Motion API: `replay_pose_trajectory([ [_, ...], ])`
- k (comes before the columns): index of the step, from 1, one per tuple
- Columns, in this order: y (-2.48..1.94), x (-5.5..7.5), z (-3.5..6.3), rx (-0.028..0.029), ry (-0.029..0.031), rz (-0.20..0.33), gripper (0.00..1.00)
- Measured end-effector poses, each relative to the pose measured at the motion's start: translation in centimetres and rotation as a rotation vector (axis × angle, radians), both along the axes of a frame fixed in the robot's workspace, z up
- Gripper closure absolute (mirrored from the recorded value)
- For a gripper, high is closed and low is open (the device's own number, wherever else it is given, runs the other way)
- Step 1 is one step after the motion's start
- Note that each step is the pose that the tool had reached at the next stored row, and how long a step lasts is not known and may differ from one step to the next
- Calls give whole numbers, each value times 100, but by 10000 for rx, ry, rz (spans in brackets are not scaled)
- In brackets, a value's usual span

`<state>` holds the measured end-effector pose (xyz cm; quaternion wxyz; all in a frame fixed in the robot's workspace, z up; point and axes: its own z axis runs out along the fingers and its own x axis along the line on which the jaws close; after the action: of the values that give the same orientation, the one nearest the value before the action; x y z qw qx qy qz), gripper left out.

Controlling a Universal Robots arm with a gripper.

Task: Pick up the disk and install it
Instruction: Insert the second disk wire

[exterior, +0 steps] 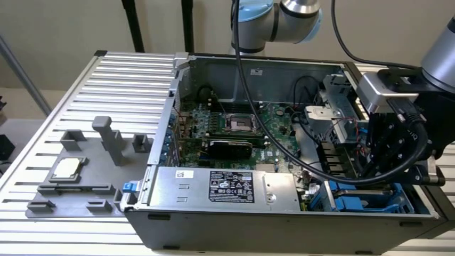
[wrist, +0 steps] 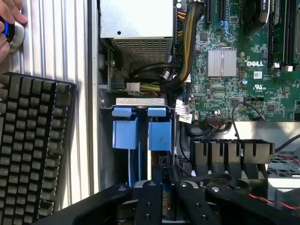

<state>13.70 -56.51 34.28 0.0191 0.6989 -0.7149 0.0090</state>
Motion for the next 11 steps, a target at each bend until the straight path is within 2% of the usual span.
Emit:
replay_pose_trajectory([
  [11, 14, -2, -8, -2, 0, 4, 84],
])
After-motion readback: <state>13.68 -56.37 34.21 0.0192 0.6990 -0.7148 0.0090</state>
